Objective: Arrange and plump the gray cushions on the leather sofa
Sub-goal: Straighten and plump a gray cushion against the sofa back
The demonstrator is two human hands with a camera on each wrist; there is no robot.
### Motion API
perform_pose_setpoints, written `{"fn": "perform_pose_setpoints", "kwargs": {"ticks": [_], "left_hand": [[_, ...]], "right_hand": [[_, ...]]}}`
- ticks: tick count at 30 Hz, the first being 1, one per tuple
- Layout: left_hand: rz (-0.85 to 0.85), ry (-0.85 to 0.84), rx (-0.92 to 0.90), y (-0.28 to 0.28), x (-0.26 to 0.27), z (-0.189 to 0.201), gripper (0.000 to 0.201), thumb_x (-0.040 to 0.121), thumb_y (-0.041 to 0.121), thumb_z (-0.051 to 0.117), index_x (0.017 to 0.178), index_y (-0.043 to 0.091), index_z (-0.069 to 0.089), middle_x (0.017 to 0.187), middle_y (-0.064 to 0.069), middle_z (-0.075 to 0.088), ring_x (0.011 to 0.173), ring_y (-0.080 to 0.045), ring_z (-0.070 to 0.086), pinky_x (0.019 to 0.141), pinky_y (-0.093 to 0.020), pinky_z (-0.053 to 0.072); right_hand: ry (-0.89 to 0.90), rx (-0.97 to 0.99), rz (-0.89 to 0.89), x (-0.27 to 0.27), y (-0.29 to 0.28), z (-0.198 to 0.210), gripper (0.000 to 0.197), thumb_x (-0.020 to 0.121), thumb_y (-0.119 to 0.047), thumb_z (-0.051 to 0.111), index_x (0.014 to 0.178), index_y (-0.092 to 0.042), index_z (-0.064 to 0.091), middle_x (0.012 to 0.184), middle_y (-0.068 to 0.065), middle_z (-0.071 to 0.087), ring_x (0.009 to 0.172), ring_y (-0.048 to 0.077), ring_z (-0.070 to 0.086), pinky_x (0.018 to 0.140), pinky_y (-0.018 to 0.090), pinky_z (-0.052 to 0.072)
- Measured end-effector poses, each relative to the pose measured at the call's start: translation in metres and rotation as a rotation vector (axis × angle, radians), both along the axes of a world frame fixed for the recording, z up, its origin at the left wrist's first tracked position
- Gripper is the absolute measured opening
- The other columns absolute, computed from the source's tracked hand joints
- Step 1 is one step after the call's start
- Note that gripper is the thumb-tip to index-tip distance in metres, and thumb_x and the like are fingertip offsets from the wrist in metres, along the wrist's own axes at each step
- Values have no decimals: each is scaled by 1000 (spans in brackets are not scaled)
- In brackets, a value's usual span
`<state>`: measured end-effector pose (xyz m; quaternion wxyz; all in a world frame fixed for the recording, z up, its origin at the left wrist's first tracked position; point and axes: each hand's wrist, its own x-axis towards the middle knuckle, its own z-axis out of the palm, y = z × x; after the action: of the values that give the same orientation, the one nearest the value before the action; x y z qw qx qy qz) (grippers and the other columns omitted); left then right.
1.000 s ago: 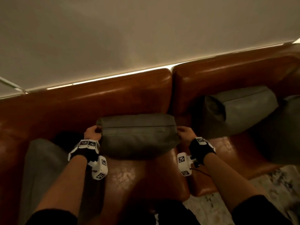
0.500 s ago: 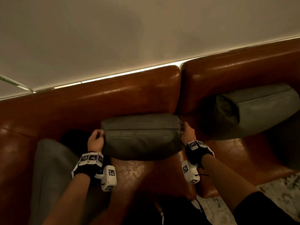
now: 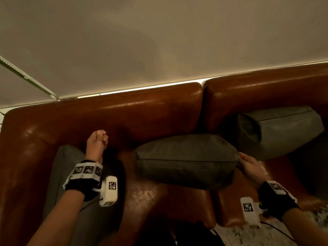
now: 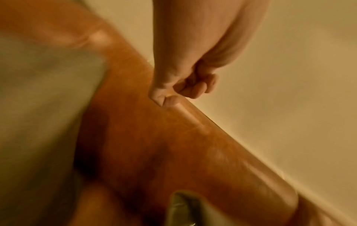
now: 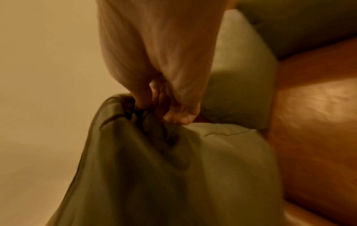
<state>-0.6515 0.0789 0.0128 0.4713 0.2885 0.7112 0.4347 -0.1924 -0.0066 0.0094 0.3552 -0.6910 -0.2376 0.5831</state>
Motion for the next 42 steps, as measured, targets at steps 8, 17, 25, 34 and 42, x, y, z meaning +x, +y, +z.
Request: {"fn": "perform_pose_setpoints", "kwargs": {"ticks": [8,17,25,34,42], "left_hand": [[-463,106,232,-51,110,61,19,93,32,47,102,20,59,89,7,62,82,1,58,81,-20,45],[-403,474,-331,-72,75,-22,33,92,25,54,106,-3,62,110,-28,64,107,-38,58,91,-40,43],[-428,524,-223,-65,91,-31,33,97,17,44,117,-5,56,120,-26,55,115,-38,50,97,-37,36],[-236,701,-197,-81,127,-18,33,96,30,43,113,6,57,125,-16,44,119,-33,40,93,-48,39],[-35,429,-340,-66,139,-8,41,92,24,53,125,0,49,135,-21,46,126,-35,41,101,-39,36]], "right_hand": [[-445,425,666,-125,64,105,22,95,-19,49,84,-5,62,84,14,67,76,7,58,71,32,40],[-631,146,1179,-225,43,15,42,98,-39,34,135,-22,45,148,3,37,138,26,27,111,52,20],[-1042,49,191,-53,-22,-11,48,90,-35,56,131,-15,45,137,17,38,128,39,31,102,54,27],[-511,80,64,-5,-3,-9,29,95,-30,49,96,-4,64,88,9,61,94,30,61,70,29,42],[-380,101,114,-9,-2,-8,33,97,-37,40,83,-14,60,85,3,61,81,17,59,74,35,47]]}}
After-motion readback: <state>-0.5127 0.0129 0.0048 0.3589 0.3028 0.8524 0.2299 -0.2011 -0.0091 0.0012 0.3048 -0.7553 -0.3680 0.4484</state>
